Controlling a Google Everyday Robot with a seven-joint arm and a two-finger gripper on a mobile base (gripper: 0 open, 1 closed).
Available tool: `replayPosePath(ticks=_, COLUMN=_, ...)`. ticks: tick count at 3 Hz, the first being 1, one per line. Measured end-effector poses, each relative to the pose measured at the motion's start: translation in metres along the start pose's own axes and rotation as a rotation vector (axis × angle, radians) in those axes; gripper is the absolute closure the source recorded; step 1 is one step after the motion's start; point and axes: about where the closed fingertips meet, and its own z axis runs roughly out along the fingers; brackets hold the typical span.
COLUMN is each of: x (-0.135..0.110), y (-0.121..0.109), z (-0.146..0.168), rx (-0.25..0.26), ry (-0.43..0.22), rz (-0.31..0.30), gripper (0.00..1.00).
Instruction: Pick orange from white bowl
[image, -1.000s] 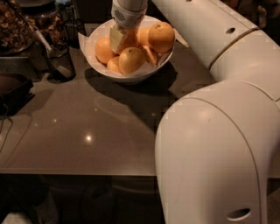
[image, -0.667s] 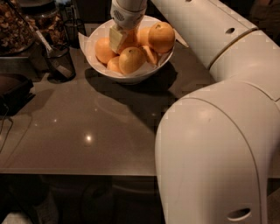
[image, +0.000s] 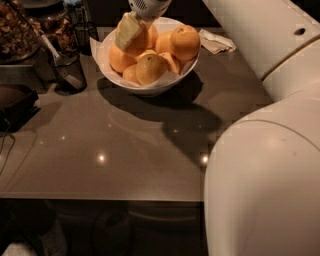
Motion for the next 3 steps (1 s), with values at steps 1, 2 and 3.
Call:
replayPosePath(ticks=1, x=-0.001, y=0.001, z=-0.001, rx=-0.003, ry=-0.007, rz=-0.001, gripper=1.00)
replayPosePath(ticks=2, x=-0.013, y=0.005, z=-0.007, rx=-0.005, ry=-0.020, rz=-0.029, gripper=1.00)
replayPosePath(ticks=3, x=-0.016, y=0.020, z=-0.026, rx=-0.040, ry=-0.043, rz=-0.038, gripper=1.00)
